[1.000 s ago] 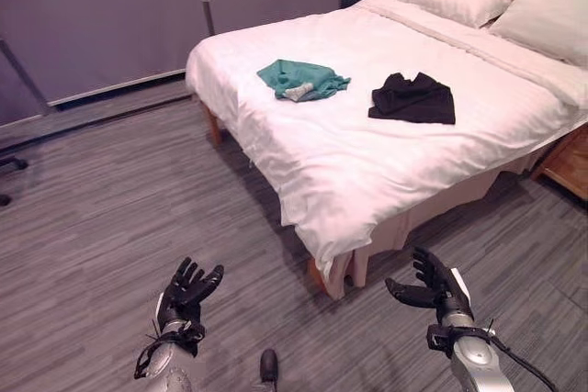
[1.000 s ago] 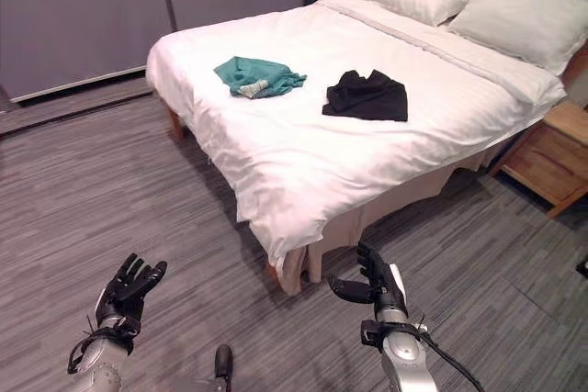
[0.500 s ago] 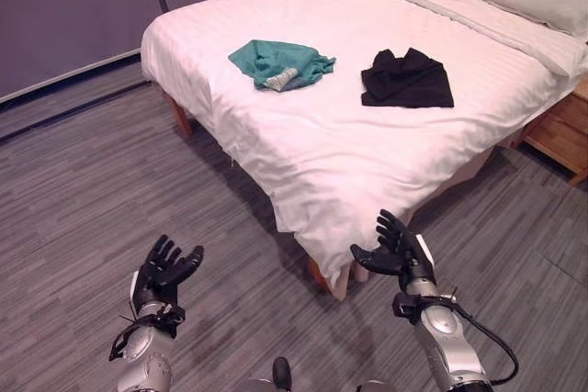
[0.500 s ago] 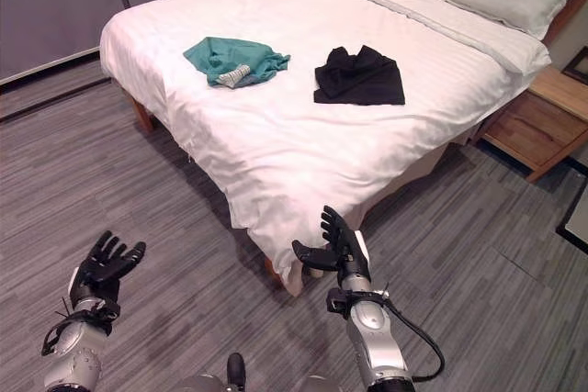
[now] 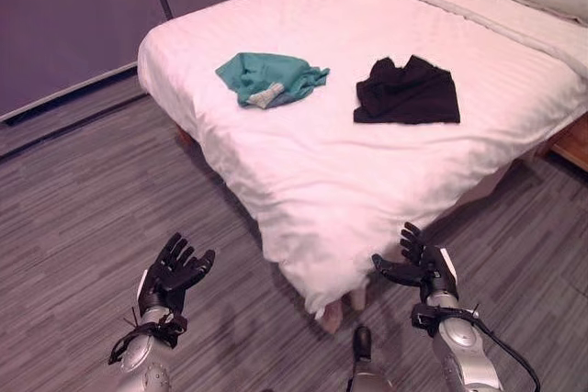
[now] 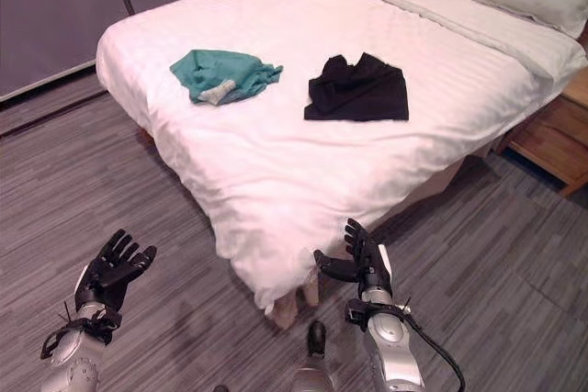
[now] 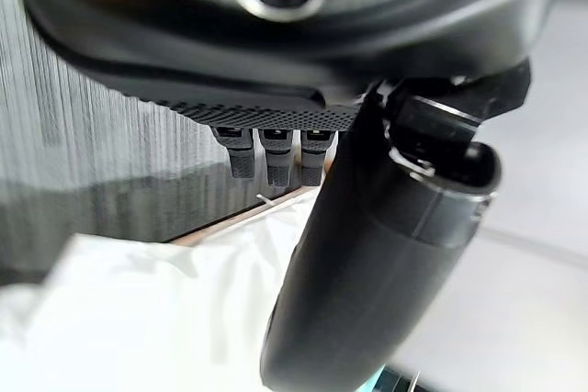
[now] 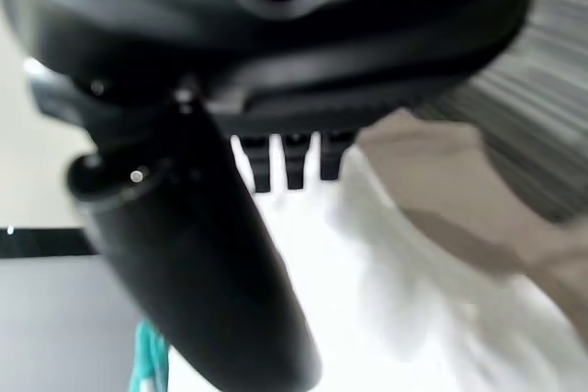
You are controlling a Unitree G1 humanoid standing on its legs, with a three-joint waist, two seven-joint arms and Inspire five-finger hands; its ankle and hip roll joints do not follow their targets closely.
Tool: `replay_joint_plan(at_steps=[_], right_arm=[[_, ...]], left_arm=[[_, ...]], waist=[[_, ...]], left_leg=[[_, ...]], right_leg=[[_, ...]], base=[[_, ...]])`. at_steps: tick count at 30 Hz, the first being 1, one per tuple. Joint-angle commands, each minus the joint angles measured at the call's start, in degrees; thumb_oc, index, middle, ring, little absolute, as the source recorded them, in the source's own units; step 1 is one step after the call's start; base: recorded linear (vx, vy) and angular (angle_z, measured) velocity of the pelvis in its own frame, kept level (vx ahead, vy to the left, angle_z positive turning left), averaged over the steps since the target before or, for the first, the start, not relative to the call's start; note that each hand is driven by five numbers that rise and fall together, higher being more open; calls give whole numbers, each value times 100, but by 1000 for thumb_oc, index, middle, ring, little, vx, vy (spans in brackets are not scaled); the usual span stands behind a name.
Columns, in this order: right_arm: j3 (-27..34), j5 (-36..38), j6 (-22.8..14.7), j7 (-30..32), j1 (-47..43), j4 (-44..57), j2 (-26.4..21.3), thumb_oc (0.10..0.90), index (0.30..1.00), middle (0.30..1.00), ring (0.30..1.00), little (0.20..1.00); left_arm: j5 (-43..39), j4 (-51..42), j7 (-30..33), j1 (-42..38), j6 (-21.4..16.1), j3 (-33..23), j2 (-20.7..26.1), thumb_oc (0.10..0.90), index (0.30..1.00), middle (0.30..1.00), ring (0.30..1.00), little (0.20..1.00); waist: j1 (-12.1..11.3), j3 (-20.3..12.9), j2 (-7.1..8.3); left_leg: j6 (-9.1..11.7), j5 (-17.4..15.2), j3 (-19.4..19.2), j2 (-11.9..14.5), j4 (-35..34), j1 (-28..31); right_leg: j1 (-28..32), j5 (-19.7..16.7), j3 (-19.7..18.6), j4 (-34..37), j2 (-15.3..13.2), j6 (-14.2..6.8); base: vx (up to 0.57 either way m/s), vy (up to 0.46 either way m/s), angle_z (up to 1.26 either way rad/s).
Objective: Pick up bed clothes into laundry basket.
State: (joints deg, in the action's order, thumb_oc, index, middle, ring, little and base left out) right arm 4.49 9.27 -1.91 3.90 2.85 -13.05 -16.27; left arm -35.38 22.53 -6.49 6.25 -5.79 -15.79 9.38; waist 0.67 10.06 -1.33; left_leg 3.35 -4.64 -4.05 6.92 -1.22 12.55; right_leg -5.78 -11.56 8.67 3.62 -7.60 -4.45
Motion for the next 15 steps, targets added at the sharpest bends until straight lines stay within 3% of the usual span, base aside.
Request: replay_joint_plan(at_steps=[1,2,3,4,5,6,8,12,15], right_arm=[[256,-200,-595,40,-472,710,-188,800,900,900,900,900],[234,-156,-616,109,-583,755,-346,800,900,900,900,900],[231,-47,-658,175,-667,721,-389,800,900,900,900,900],[230,-47,-659,175,-669,720,-388,800,900,900,900,900],[265,-49,-645,324,-700,724,-509,800,900,900,900,900],[301,-58,-650,369,-750,745,-550,800,900,900,900,900],[331,-82,-640,428,-759,769,-606,800,900,900,900,900],[373,-59,-673,463,-696,816,-555,800,900,900,900,900],[392,-201,-611,430,-558,763,-538,800,900,900,900,900]], left_arm=[[-46,-640,-8,-439,-493,-347,579,800,900,900,900,900],[-142,-617,198,-529,-565,-390,521,800,900,900,900,900],[-234,-419,273,-594,-583,-428,486,800,900,900,900,900],[-234,-417,272,-596,-583,-429,488,800,900,900,900,900],[-427,-287,382,-655,-584,-483,463,800,900,900,900,900],[-496,-242,408,-671,-583,-502,412,800,900,900,900,900],[-499,-107,431,-729,-565,-450,398,800,900,900,900,900],[-479,74,391,-818,-569,-345,425,800,900,900,900,900],[-401,118,414,-871,-587,-296,368,800,900,900,900,900]], waist=[[19,-297,181],[-79,-208,238],[-113,-120,328],[-102,-127,330],[-247,-10,505],[-308,33,505],[-385,0,485],[-367,-104,328],[-293,-152,253]], left_leg=[[153,579,85,293,829,123],[96,1332,190,448,2186,-550],[46,1574,277,549,3028,-1106],[47,1575,290,547,3035,-1124],[-26,1538,170,453,3659,-1587],[38,1403,-14,452,3899,-1853],[89,1246,-126,218,3477,-2102],[102,1205,-468,-2,1244,-1897],[152,1222,-387,-101,771,-1441]], right_leg=[[-321,-42,-241,-687,-295,-444],[-14,276,-118,-686,-174,-115],[215,312,-25,-551,-107,83],[209,309,-15,-547,-110,83],[505,483,-61,-402,-8,301],[655,532,37,-331,27,330],[863,556,42,-194,65,317],[1038,666,38,-61,189,160],[1112,751,80,-135,134,93]], base=[[301,-557,19],[167,-506,36],[166,-505,44],[159,-502,27],[194,-414,10],[267,-455,5],[250,-133,-7],[233,27,-6],[177,86,-15]])
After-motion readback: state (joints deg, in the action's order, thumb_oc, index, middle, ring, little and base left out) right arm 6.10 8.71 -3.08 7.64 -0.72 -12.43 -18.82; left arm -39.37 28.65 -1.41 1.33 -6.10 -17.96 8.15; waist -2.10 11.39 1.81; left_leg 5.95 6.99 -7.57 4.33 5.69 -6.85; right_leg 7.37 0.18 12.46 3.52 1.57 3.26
